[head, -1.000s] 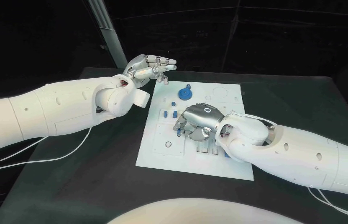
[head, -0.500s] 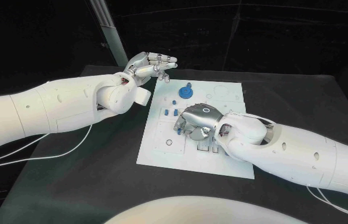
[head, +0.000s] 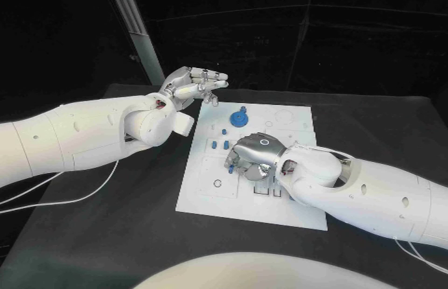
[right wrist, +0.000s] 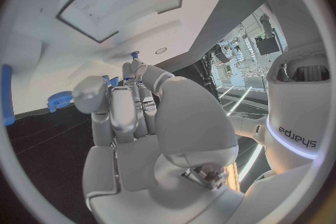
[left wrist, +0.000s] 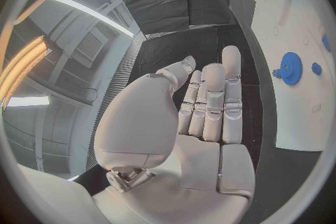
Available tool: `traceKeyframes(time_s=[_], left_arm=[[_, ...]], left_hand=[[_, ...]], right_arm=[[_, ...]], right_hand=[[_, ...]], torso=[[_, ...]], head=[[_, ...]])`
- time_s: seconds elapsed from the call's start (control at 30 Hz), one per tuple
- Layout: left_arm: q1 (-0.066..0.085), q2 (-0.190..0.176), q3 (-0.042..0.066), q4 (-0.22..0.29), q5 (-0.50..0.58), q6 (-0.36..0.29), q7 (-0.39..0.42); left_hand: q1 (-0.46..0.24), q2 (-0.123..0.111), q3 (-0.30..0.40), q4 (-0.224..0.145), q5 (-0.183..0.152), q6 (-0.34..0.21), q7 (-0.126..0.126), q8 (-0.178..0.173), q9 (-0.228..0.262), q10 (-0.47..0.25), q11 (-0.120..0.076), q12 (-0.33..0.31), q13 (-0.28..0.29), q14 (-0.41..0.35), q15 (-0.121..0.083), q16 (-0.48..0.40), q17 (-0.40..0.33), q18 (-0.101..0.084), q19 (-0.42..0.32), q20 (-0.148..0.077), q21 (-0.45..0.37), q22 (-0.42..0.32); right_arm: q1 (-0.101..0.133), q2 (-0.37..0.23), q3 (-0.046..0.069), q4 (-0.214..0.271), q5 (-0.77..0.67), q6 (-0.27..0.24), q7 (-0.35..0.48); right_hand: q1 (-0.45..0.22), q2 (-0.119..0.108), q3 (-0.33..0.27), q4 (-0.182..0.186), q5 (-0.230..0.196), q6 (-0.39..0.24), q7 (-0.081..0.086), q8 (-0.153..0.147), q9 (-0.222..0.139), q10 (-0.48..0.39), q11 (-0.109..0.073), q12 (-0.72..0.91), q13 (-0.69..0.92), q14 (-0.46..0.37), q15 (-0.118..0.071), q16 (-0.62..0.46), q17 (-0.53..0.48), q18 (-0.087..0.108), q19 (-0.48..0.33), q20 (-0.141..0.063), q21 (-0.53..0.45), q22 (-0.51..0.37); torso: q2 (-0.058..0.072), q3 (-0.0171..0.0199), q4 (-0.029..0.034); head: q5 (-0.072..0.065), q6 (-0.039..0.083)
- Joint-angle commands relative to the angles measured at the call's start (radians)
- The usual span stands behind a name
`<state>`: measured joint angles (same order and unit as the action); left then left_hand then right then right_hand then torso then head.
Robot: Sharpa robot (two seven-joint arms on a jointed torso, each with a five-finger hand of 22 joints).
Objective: Assemble the parts on the task board
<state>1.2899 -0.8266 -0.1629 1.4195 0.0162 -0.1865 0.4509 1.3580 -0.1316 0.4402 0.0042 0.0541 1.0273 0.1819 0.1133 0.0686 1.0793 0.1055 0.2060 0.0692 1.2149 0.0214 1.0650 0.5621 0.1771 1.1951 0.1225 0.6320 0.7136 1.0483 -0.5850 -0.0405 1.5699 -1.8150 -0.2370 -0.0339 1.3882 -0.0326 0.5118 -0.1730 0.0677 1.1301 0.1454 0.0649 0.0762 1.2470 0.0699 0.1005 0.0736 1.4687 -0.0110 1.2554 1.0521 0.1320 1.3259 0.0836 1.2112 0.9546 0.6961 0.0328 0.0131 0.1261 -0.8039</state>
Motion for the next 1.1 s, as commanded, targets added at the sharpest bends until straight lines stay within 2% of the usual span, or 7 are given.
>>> traceKeyframes(time_s=[0.03,0.23,0.4,0.63,0.83,0.93,1.1], left_arm=[[0.002,0.0,0.001,0.001,0.004,0.014,0.003],[0.002,0.0,0.001,0.0,0.004,0.015,0.002],[0.002,-0.001,0.001,0.0,0.004,0.015,0.002],[0.002,-0.002,0.001,0.0,0.004,0.016,0.001],[0.002,-0.003,0.001,-0.002,0.004,0.016,0.0],[0.002,-0.003,0.001,-0.002,0.004,0.016,-0.001],[0.002,-0.003,0.001,-0.004,0.004,0.017,-0.002]], left_hand=[[0.003,0.008,-0.005,-0.002,-0.001,-0.006,0.001,0.001,-0.002,-0.003,0.007,0.005,0.0,-0.007,0.003,-0.007,-0.001,0.006,-0.009,0.0,-0.005,-0.002],[0.003,0.008,-0.005,-0.002,-0.001,-0.006,0.001,0.001,-0.002,-0.003,0.007,0.005,0.0,-0.007,0.003,-0.007,-0.001,0.006,-0.009,0.0,-0.005,-0.002],[0.003,0.008,-0.005,-0.002,-0.001,-0.006,0.001,0.001,-0.002,-0.003,0.007,0.005,0.0,-0.007,0.003,-0.007,-0.001,0.006,-0.009,0.0,-0.005,-0.002],[0.003,0.008,-0.005,-0.002,-0.001,-0.006,0.001,0.001,-0.002,-0.003,0.007,0.005,0.0,-0.007,0.003,-0.007,-0.001,0.006,-0.009,0.0,-0.005,-0.002],[0.003,0.008,-0.005,-0.002,-0.001,-0.006,0.001,0.001,-0.002,-0.003,0.007,0.005,0.0,-0.007,0.003,-0.007,-0.001,0.006,-0.009,0.0,-0.005,-0.002],[0.003,0.008,-0.005,-0.002,-0.001,-0.006,0.001,0.001,-0.002,-0.003,0.007,0.005,0.0,-0.007,0.003,-0.007,-0.001,0.006,-0.009,0.0,-0.005,-0.002],[0.003,0.008,-0.005,-0.002,-0.001,-0.006,0.001,0.001,-0.002,-0.003,0.007,0.005,0.0,-0.007,0.003,-0.007,-0.001,0.006,-0.009,0.0,-0.005,-0.002]], right_arm=[[0.001,0.004,0.0,-0.001,-0.026,0.024,-0.007],[0.001,0.01,-0.001,-0.004,-0.032,0.051,-0.004],[0.001,0.008,-0.016,0.0,-0.038,0.066,-0.006],[0.001,0.009,-0.021,0.0,-0.043,0.065,-0.008],[0.001,0.008,-0.023,-0.005,-0.035,0.004,0.002],[0.001,0.005,-0.023,-0.005,-0.028,-0.049,0.005],[0.001,-0.01,-0.023,0.007,-0.011,-0.13,0.01]], right_hand=[[-0.006,-0.003,0.006,0.001,0.001,0.0,0.005,0.0,0.002,-0.001,0.005,-0.004,0.001,0.025,-0.003,0.005,-0.001,-0.015,0.002,0.002,0.004,-0.001],[-0.007,-0.004,0.006,0.002,0.001,0.0,0.005,0.0,0.002,-0.001,0.005,-0.004,0.001,0.024,-0.003,0.004,-0.002,-0.015,0.001,0.003,0.003,-0.002],[-0.009,-0.006,0.006,0.002,-0.001,0.0,0.005,0.001,0.002,-0.001,0.005,-0.005,0.001,0.024,-0.003,0.005,-0.003,-0.015,0.001,0.003,0.004,-0.001],[-0.03,-0.019,-0.001,0.01,-0.005,-0.013,0.007,-0.003,-0.001,-0.017,0.008,-0.015,-0.002,0.021,0.0,0.001,-0.013,-0.013,-0.007,0.007,-0.001,-0.011],[-0.086,-0.073,-0.041,0.036,-0.01,-0.129,0.038,-0.005,-0.013,-0.169,0.046,-0.038,-0.012,-0.003,0.031,-0.043,-0.085,0.01,-0.078,0.033,-0.092,-0.149],[-0.082,-0.076,-0.073,0.044,-0.013,-0.178,0.043,-0.002,-0.011,-0.224,0.054,-0.028,-0.009,-0.021,0.037,-0.087,-0.147,0.028,-0.121,0.041,-0.16,-0.242],[-0.075,-0.073,-0.086,0.048,-0.01,-0.186,0.046,-0.002,-0.009,-0.231,0.055,-0.018,-0.008,-0.023,0.038,-0.098,-0.163,0.032,-0.129,0.043,-0.18,-0.268]], torso=[[0.0,-0.0002,0.0002],[0.0,-0.0003,0.0002],[0.0,-0.0004,0.0006],[0.0,0.0,0.0004],[-0.001,-0.0002,-0.0005],[-0.002,0.0001,-0.0004],[-0.001,0.0011,-0.0003]], head=[[0.0,-0.001],[0.001,-0.003],[0.002,-0.006],[0.004,-0.005],[0.004,-0.003],[0.002,0.001],[0.0,0.006]])
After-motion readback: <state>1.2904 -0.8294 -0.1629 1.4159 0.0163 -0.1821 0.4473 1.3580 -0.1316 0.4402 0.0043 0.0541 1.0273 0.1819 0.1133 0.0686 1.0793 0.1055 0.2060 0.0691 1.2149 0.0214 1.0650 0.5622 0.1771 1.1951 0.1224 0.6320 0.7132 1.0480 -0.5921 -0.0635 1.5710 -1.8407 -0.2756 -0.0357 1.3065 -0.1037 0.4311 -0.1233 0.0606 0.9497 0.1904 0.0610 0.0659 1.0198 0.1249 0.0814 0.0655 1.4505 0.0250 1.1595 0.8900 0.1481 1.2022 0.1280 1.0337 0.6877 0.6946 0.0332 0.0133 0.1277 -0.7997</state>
